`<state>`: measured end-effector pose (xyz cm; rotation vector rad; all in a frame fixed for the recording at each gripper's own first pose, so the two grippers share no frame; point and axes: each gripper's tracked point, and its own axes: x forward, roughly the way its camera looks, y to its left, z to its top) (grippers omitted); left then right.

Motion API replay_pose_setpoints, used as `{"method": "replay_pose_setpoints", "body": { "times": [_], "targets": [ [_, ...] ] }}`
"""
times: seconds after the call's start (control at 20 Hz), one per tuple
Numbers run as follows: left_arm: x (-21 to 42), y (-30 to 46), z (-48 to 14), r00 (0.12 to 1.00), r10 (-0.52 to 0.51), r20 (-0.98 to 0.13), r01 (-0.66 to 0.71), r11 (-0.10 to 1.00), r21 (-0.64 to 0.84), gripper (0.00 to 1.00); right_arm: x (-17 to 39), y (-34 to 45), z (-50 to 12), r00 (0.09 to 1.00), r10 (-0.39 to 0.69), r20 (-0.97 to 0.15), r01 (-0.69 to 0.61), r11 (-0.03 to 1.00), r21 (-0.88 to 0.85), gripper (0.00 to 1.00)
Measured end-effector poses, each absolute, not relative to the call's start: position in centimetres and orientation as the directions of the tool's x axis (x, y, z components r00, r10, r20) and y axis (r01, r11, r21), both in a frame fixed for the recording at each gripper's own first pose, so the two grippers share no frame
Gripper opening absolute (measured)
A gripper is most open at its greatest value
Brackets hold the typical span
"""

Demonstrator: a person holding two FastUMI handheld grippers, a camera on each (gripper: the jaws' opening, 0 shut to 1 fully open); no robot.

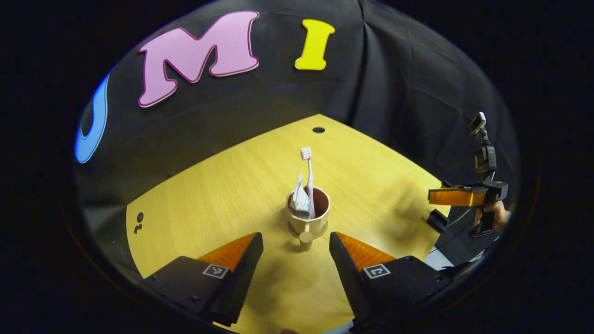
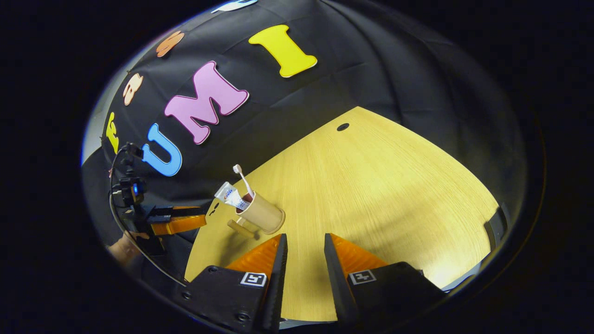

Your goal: Put the toothbrush and toothpaste on the desktop into the cup, then pick up the cup and place it on the coaster on the desktop.

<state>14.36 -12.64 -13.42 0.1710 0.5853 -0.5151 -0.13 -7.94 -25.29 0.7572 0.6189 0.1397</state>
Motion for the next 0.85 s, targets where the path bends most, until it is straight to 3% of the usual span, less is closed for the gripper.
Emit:
{"method": "replay_pose_setpoints", "body": {
  "times": [0.45,0.85],
  "targets": [
    [10.8,-13.1,-9.4,0.769,-0.489,-0.412,0.51,0.858,-0.066,0.9,1.1,-5.2,-19.9,0.855,0.282,-0.436,0.083,0.755,0.65,0.49],
    [9.6,-10.7,-10.3,0.774,-0.49,-0.401,0.479,0.867,-0.136,0.88,1.6,-1.7,-18.6,0.854,0.298,-0.427,0.049,0.77,0.636,0.49]
  ]
}}
